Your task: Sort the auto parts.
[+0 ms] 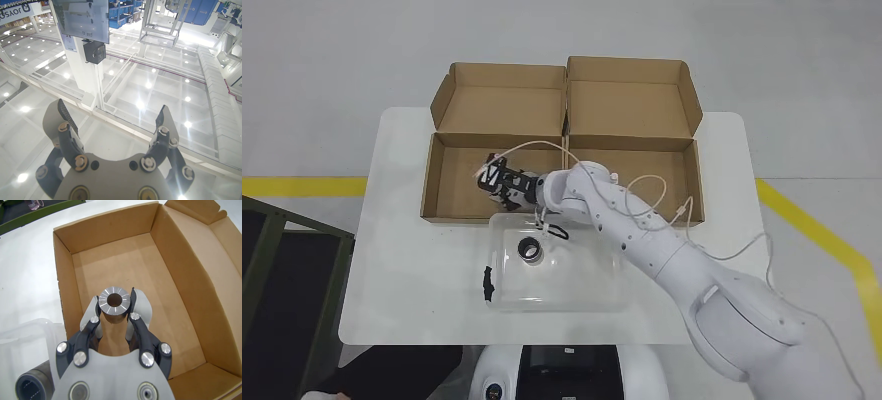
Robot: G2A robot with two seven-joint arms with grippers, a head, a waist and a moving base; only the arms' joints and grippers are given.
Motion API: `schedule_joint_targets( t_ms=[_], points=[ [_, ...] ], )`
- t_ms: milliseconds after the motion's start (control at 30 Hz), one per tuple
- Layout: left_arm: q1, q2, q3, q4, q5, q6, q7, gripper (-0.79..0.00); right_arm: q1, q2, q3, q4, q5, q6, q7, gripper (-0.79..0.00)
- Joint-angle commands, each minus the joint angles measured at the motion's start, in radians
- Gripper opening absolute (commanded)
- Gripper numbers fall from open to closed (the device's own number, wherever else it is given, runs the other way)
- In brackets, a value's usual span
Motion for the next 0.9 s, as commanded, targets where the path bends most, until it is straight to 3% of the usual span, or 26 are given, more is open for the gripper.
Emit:
schedule_joint_targets(
  t_ms=[0,167,233,300,333,400,433,867],
  points=[
    [0.000,0.000,0.000,0.000,0.000,0.000,0.000,0.000,0.005,-0.010,-0.002,0.018,-0.002,-0.002,0.003,-0.785],
    [0.000,0.000,0.000,0.000,0.000,0.000,0.000,0.000,0.015,-0.035,-0.006,0.063,-0.009,-0.008,0.008,-0.785],
    [0.000,0.000,0.000,0.000,0.000,0.000,0.000,0.000,0.017,-0.043,-0.006,0.080,-0.011,-0.010,0.006,-0.727],
    [0.000,0.000,0.000,0.000,0.000,0.000,0.000,0.000,0.020,-0.051,-0.006,0.096,-0.015,-0.013,0.003,-0.727],
    [0.000,0.000,0.000,0.000,0.000,0.000,0.000,0.000,0.022,-0.055,-0.004,0.105,-0.017,-0.013,0.001,-0.563],
    [0.000,0.000,0.000,0.000,0.000,0.000,0.000,0.000,0.027,-0.062,-0.005,0.119,-0.026,-0.011,0.001,-0.542],
    [0.000,0.000,0.000,0.000,0.000,0.000,0.000,0.000,0.027,-0.065,-0.004,0.123,-0.026,-0.011,-0.003,-0.431],
    [0.000,0.000,0.000,0.000,0.000,0.000,0.000,0.000,0.049,-0.076,0.040,0.118,-0.053,-0.030,-0.038,-0.320]
  ],
)
